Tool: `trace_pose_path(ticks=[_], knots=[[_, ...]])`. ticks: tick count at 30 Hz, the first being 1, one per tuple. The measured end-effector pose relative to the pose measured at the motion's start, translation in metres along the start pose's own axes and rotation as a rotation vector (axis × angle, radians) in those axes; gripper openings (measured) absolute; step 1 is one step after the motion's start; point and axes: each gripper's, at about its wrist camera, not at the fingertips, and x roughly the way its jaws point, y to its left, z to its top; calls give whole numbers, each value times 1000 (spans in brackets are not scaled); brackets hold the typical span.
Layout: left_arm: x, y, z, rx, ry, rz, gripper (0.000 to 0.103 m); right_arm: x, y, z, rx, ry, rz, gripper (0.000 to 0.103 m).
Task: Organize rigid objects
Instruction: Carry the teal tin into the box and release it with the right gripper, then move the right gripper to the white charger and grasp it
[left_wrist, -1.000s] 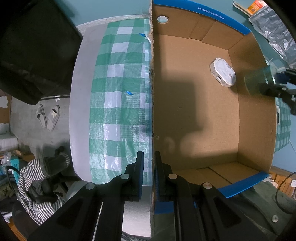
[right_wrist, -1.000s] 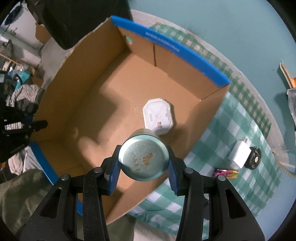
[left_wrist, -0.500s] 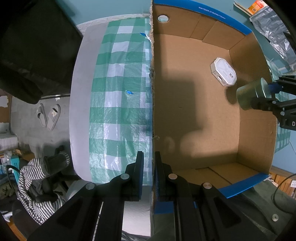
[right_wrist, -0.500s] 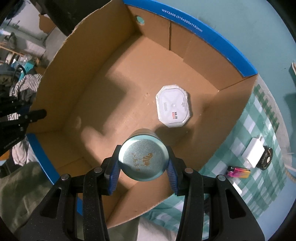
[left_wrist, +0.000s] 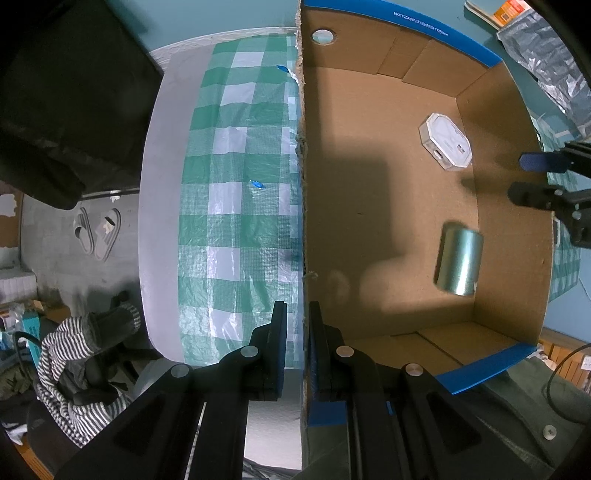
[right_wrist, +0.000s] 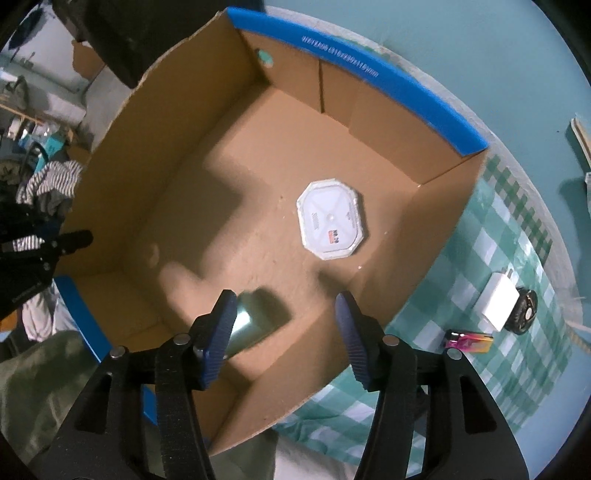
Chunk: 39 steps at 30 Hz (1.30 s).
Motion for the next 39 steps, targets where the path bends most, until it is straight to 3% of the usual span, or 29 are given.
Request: trace_pose_path(ticks=[2,20,39], knots=[[0,0,0,2,0,1,11,-5,-2,-1,8,-13,-3,64],[-2,-2,1,14,-2,8,10,-55,-34,-21,128,-123,-4,65],[-7,-4,7,26,-1,14,10,-70,-124,-77,420,-135,-51,65]])
